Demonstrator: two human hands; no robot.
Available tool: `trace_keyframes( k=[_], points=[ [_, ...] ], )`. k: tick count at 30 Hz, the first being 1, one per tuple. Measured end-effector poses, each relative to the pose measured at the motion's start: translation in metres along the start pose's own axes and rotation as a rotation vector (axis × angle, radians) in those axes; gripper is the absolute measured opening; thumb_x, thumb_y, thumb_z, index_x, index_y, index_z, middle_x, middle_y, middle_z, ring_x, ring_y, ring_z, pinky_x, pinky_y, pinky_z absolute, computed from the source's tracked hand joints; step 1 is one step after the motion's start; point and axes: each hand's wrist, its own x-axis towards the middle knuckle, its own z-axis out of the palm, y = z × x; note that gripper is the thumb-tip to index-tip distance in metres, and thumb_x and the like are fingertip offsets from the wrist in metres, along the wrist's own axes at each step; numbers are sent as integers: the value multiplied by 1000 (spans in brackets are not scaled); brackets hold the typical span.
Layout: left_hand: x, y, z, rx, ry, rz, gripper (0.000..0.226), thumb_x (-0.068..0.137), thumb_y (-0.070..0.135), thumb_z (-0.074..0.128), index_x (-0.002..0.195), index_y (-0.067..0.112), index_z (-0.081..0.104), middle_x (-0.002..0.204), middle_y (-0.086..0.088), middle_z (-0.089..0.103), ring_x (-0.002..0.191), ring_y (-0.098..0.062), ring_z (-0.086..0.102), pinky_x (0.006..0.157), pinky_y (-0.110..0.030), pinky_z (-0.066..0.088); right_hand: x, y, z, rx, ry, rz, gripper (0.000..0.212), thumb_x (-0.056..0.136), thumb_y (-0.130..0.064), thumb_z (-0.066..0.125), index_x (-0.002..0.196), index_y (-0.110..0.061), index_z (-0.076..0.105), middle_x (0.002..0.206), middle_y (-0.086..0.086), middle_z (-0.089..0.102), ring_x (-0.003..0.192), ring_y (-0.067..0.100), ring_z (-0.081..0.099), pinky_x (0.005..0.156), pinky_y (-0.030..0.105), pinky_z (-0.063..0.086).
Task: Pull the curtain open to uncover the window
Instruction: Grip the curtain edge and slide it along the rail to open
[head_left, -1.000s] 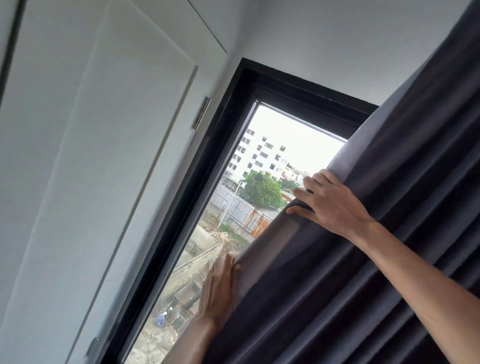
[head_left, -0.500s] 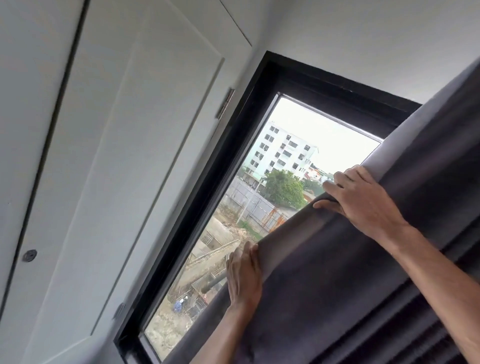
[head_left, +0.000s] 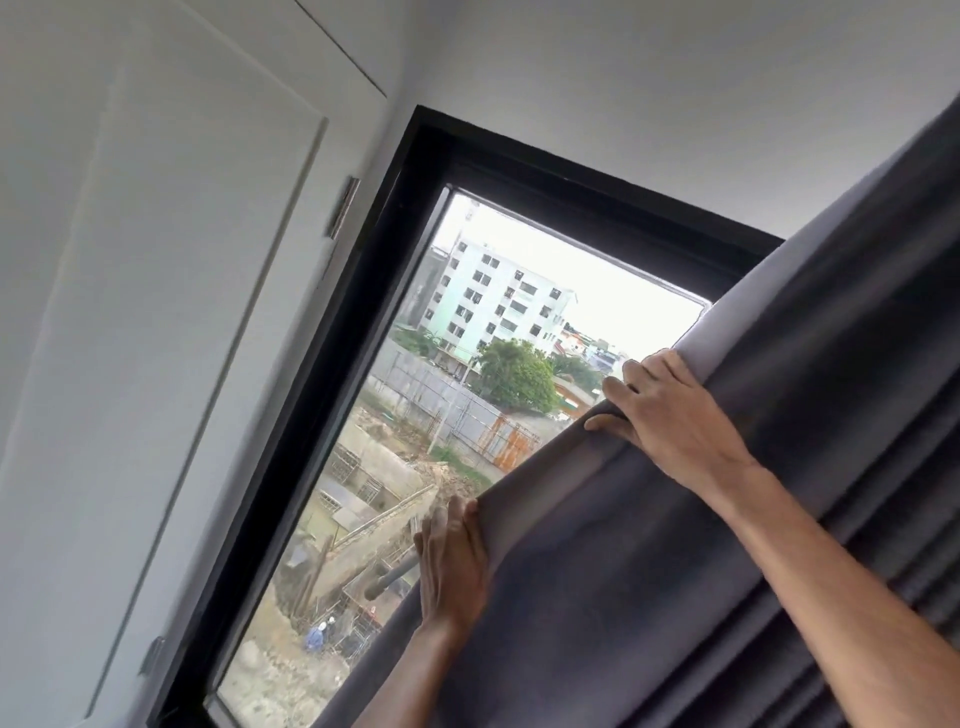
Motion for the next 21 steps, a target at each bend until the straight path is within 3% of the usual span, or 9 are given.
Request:
trace_keyframes(
  k=[2,6,10,14,21],
  points=[
    [-9,8,10,54,31,35,72,94,50,3,121,5,54,117,-23,62,116,-42,50,105,-55,34,-17,10,-2,-5,-13,26,59,97,-60,26,102,-12,60,99,10,62,97,29,55,102,41,36],
    [-32,30,33,116,64,72,62,95,43,11,111,5,57,111,-18,63,105,-39,54,97,-54,40,-57,34,-6,14,2,94,57,100,-61,26,102,-14,59,96,6,60,96,27,53,103,39,36],
    [-69,51,56,120,59,80,45,98,36,19,102,11,57,98,-17,63,103,-40,55,95,-56,41,-108,57,-9,53,20,167,51,104,-51,23,100,-14,59,94,6,60,96,27,53,104,40,35],
    [-115,82,69,128,26,160,56,95,46,10,99,13,54,94,-16,63,101,-38,54,92,-50,42,-159,81,-13,41,4,197,51,104,-46,25,100,-11,62,96,9,63,94,30,53,103,41,36],
    [-166,118,98,114,5,275,48,97,49,7,83,21,44,83,-7,58,86,-29,56,82,-43,44,-228,126,-15,20,-1,254,56,103,-48,19,100,-10,61,97,7,61,94,29,52,101,40,36]
  ],
)
